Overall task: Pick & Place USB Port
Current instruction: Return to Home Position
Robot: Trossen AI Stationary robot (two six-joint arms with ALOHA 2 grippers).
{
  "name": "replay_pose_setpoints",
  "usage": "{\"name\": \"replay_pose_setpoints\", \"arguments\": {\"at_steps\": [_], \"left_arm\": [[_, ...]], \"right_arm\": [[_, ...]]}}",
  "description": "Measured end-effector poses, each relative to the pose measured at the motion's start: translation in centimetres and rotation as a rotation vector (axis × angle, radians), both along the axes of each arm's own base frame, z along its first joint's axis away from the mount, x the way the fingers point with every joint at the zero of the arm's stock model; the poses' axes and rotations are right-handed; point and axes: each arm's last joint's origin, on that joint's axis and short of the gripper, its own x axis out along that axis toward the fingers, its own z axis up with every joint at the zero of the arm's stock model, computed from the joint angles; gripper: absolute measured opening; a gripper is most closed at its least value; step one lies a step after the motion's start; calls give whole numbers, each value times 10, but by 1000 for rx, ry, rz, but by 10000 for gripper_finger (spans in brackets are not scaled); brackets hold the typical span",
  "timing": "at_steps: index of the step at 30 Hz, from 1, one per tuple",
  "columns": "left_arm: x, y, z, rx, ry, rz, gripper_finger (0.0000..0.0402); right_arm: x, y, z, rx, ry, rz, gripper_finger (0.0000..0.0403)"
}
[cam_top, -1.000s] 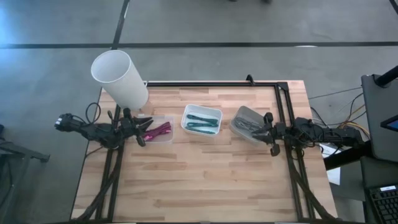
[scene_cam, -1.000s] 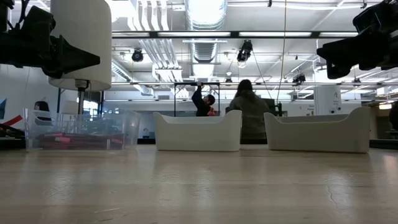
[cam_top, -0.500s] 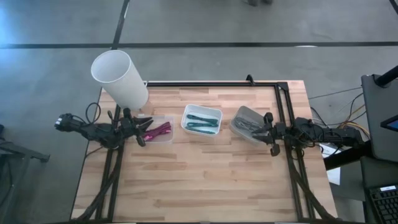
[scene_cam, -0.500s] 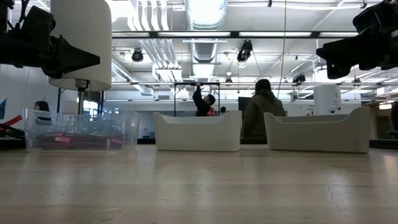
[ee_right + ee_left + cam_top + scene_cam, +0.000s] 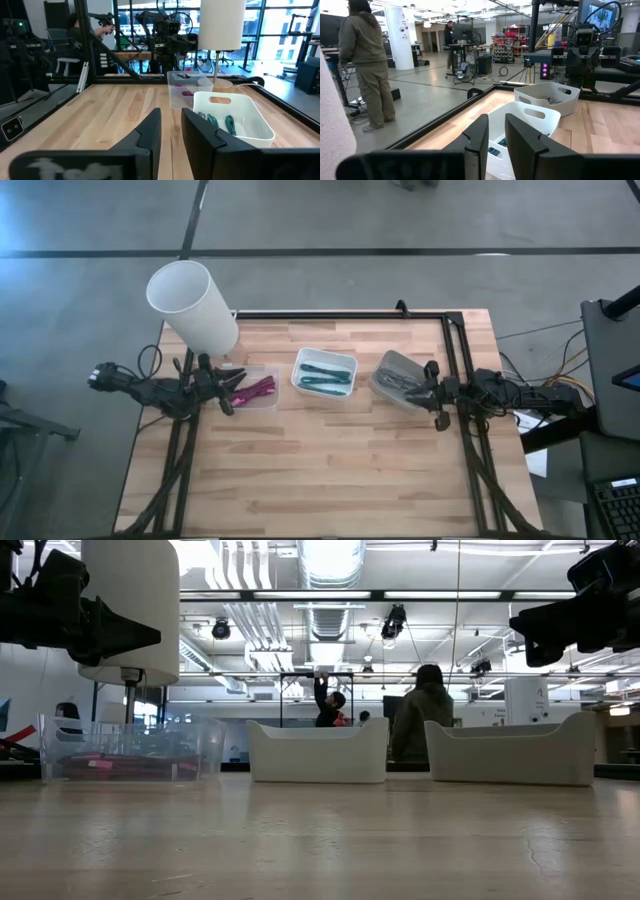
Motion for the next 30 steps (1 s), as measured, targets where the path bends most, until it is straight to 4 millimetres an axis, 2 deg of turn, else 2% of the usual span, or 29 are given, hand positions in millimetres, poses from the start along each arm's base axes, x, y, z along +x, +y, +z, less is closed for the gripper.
{"name": "replay_pose_setpoints", "arguments": {"at_steps": [13,30], "left_arm": [[0,0,0,0,0,0,71],[0,0,0,0,0,0,71]], "right_arm": [[0,0,0,0,-1,0,89],[0,0,0,0,-1,0,70]]}}
